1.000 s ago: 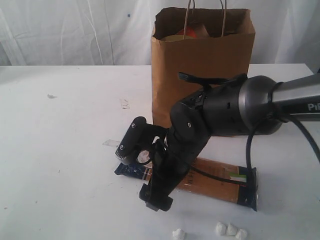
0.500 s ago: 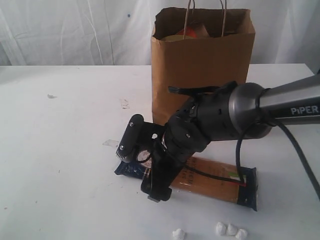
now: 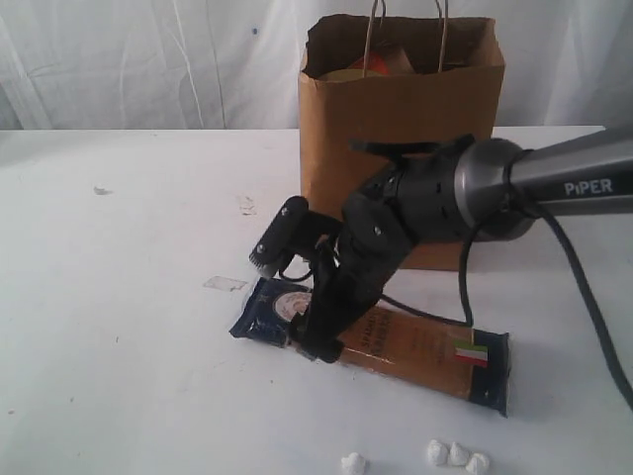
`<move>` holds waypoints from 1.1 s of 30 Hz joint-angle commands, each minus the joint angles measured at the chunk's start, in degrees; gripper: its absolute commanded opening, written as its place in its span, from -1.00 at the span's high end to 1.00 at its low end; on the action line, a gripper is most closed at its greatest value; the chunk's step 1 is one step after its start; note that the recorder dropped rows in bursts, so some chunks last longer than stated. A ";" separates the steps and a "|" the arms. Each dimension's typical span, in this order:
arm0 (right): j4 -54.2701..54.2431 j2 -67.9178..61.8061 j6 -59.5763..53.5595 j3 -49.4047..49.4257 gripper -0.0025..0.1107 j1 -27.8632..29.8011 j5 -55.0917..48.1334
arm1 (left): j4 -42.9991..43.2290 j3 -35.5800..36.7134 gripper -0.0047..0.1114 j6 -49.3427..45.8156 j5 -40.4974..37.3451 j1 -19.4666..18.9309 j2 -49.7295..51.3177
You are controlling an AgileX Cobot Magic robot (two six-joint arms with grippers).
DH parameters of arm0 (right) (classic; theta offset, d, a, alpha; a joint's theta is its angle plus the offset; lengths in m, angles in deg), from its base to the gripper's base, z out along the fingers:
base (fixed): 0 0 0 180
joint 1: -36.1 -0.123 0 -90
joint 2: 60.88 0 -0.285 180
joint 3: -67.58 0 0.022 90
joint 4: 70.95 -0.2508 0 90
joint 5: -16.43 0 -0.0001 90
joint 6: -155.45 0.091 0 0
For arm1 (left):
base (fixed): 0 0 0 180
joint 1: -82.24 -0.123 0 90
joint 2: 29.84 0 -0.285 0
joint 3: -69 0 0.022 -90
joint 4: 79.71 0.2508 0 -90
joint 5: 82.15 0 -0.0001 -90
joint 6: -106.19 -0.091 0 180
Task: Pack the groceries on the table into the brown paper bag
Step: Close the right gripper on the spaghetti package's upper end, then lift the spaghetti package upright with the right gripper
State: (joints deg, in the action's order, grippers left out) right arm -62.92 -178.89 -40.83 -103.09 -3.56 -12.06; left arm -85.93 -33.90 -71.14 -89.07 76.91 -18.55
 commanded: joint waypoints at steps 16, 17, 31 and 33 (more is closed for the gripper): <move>-17.06 -3.07 -18.75 -3.50 -0.76 3.14 -7.15 | -0.43 0.11 0.92 0.03 -0.31 0.30 -0.19; -17.06 -3.22 -18.75 -3.50 -0.76 3.14 -7.07 | -0.43 0.11 0.92 0.03 -0.31 0.30 -0.19; -20.06 -4.49 -18.05 -3.50 0.01 3.14 -6.83 | -0.43 0.11 0.92 0.03 -0.31 0.30 -0.19; -20.06 -4.49 -18.05 -3.50 0.26 3.14 -7.12 | -0.43 0.11 0.92 0.03 -0.31 0.30 -0.19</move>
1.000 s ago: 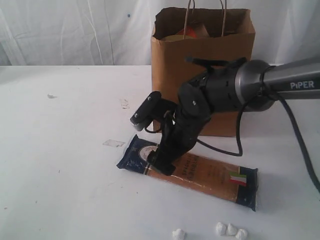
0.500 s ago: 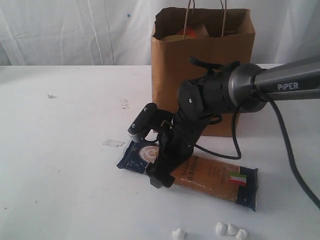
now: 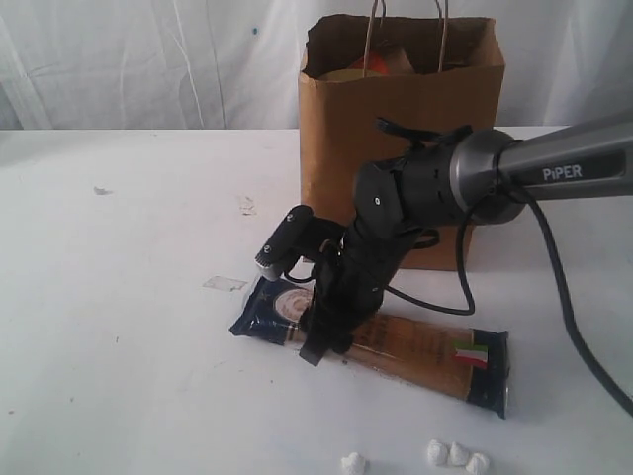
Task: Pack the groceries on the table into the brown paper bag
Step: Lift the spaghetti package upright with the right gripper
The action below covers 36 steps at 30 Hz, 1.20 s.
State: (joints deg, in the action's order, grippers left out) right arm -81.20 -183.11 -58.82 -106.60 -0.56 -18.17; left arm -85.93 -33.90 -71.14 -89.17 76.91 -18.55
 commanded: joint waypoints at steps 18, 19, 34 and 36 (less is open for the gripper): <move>-4.80 20.25 -0.39 0.13 0.96 0.02 -6.96 | -0.43 0.11 0.92 0.03 -0.21 0.30 -0.19; -6.46 21.59 -0.94 0.13 0.96 0.02 -8.15 | -0.43 0.11 0.92 0.03 -0.21 0.30 -0.19; -13.61 40.08 -1.44 2.52 0.96 0.02 -6.12 | -0.43 0.11 0.92 0.03 -0.21 0.30 -0.19; -13.61 43.05 -1.48 1.33 0.96 0.14 -5.58 | -0.43 0.11 0.92 0.03 -0.21 0.30 -0.19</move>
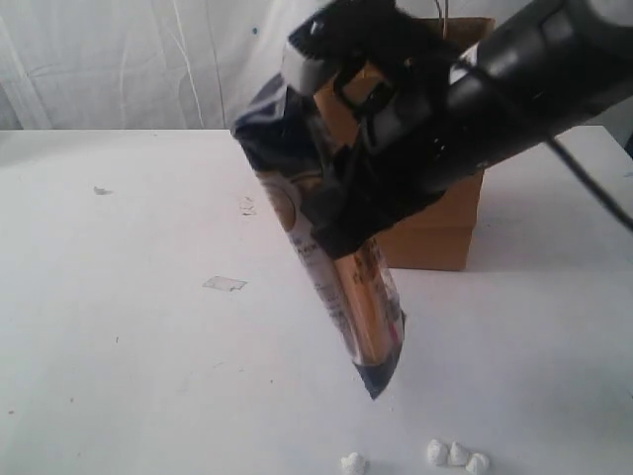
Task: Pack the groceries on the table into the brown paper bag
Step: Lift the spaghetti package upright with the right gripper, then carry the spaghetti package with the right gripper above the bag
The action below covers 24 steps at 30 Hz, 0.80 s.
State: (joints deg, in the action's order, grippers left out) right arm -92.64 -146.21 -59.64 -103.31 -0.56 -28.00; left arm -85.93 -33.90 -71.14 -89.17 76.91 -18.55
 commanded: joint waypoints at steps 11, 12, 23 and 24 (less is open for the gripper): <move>-2.51 16.08 9.81 -15.39 0.96 2.76 18.64 | -0.32 0.11 0.92 0.03 -0.21 0.30 -0.19; -2.51 16.08 10.80 -16.66 0.96 3.77 19.78 | -0.32 0.11 0.92 0.03 -0.21 0.30 -0.19; -2.51 10.08 27.24 -25.44 0.96 21.27 38.36 | -0.32 0.11 0.92 0.03 -0.21 0.30 -0.19; -2.51 9.33 28.19 -25.44 0.96 22.58 39.69 | -0.32 0.11 0.92 0.03 -0.21 0.30 -0.19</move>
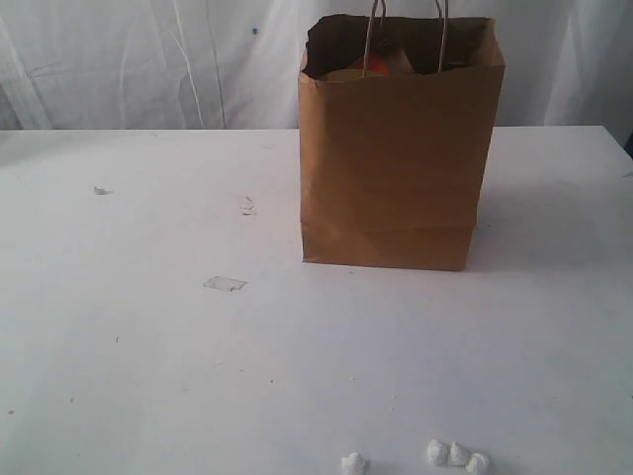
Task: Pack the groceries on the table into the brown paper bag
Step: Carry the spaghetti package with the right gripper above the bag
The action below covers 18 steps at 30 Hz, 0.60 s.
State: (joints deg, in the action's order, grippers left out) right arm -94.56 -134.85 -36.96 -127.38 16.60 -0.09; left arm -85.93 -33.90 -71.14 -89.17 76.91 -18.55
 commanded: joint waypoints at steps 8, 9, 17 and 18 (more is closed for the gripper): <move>-0.58 -11.28 10.74 -1.36 0.96 13.50 11.90 | -0.32 0.11 0.92 0.03 -0.21 0.30 -0.19; -0.58 -12.43 10.87 -1.36 0.96 13.90 10.93 | -0.32 0.11 0.92 0.03 -0.21 0.30 -0.19; -0.70 -18.02 11.10 -1.36 0.96 15.46 5.09 | -0.32 0.11 0.92 0.03 -0.21 0.30 -0.19; -0.70 -18.49 11.10 -1.36 0.96 15.46 4.91 | -0.32 0.11 0.92 0.03 -0.21 0.30 -0.19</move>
State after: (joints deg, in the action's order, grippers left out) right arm -94.48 -153.67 -26.40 -127.87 31.50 0.21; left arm -85.93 -33.90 -71.14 -89.17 76.91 -18.55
